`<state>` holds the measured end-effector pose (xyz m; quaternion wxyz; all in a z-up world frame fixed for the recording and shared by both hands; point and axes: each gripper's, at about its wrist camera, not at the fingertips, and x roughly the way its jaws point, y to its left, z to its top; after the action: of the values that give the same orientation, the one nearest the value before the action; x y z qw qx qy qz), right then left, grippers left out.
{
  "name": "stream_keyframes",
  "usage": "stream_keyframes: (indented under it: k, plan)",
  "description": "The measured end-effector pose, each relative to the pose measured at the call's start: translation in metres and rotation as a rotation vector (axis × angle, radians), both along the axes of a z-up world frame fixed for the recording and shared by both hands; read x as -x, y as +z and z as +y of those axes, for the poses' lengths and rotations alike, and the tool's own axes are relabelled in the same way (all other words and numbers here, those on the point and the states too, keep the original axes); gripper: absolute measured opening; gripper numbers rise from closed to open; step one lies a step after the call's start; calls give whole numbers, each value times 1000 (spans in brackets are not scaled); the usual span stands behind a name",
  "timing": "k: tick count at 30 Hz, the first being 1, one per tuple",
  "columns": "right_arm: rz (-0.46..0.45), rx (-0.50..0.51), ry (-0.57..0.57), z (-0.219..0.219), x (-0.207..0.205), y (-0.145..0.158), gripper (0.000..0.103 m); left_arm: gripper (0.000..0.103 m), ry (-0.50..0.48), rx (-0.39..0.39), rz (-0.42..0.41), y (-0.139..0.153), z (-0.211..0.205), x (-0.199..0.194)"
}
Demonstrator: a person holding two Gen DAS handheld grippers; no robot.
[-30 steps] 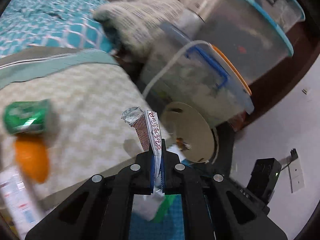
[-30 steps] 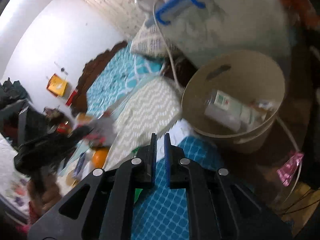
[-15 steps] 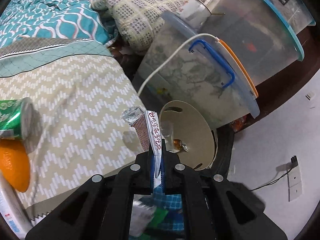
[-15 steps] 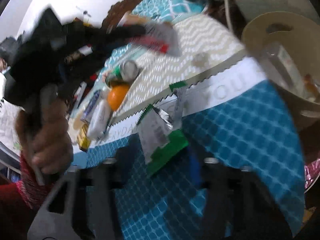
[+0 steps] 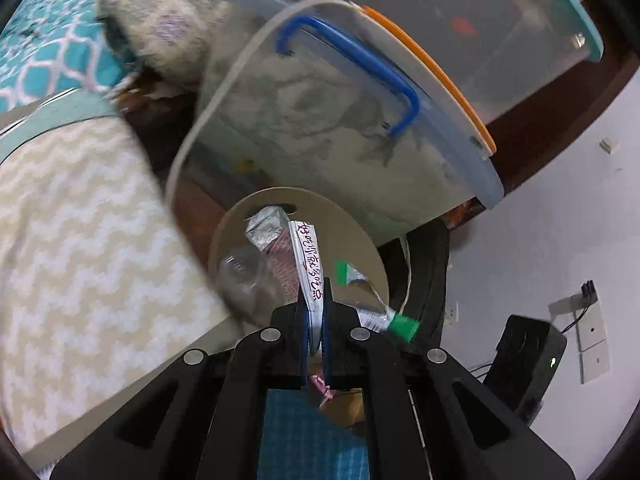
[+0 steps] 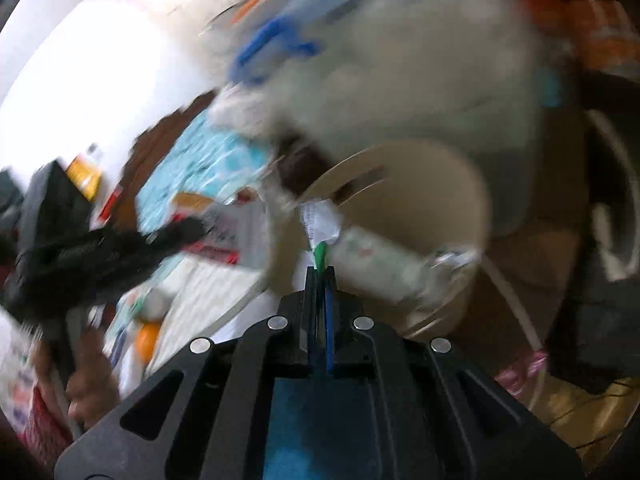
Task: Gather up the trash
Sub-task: 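Carry both wrappers to the wastebasket and release them inside, then grasp the green can with the right gripper while the left grasps the orange peel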
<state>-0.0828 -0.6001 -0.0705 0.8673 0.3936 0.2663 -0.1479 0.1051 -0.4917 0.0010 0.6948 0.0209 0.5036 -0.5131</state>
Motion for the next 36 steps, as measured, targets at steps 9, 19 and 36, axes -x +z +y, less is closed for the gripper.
stream_keyframes:
  k: [9, 19, 36]
  plan:
    - [65, -146, -42, -40, -22, -33, 15, 63, 45, -153, -55, -47, -43, 4]
    - [-42, -15, -64, -24, -15, 7, 88, 63, 74, -18, -158, 8, 33, 14]
    - [-26, -146, 490, 150, -198, 23, 72, 58, 593, 44, -161, 31, 319, -71]
